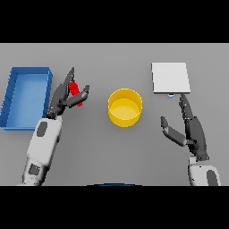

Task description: Pick up the red beaker and tilt it to pour out 1 green nut into yellow bowl. Pick up the yellow bowl and place it on the metallic measuring scale.

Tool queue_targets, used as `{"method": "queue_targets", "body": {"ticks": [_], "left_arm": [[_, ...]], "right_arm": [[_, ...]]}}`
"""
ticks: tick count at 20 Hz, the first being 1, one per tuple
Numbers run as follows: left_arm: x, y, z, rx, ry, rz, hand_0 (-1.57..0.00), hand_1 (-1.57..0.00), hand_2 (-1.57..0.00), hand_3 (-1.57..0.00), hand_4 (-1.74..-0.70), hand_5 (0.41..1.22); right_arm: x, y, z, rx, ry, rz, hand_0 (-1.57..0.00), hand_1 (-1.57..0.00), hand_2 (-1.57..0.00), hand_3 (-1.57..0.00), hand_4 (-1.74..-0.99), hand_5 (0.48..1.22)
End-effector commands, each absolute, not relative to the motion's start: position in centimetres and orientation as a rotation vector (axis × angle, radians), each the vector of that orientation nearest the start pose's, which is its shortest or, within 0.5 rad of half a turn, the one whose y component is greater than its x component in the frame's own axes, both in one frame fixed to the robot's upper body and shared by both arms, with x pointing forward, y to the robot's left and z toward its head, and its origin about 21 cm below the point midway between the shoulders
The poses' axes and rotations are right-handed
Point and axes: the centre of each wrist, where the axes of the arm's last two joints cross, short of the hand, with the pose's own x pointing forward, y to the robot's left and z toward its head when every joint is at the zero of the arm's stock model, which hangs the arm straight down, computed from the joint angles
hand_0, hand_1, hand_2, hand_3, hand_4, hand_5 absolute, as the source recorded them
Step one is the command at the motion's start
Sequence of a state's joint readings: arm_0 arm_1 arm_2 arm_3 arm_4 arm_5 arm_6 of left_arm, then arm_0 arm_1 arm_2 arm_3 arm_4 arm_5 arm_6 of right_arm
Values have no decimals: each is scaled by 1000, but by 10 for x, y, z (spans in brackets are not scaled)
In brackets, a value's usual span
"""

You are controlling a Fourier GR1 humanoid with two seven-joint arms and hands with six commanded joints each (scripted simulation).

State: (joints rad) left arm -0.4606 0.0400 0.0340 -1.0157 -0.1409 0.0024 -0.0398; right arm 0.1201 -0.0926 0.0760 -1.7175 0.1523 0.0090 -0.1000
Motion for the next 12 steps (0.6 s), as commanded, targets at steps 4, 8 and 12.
{"method": "queue_targets", "body": {"ticks": [4, 8, 12], "left_arm": [[359, 189, -14, 36, -1509, -248, -81, -84, -122, -75, -1416, 770], [362, 178, -18, 91, -1492, -216, -859, -875, -886, -879, -1439, 1003], [361, 174, -23, 95, -1554, -227, -1279, -1286, -1290, -1288, -1447, 1132]], "right_arm": [[219, -241, 14, -158, -1700, 231, 1, 1, 1, 1, -1291, 684], [216, -242, 13, -151, -1698, 233, 1, 1, 1, 1, -1283, 683], [223, -237, 14, -141, -1698, 233, 1, 1, 1, 1, -1293, 682]]}}
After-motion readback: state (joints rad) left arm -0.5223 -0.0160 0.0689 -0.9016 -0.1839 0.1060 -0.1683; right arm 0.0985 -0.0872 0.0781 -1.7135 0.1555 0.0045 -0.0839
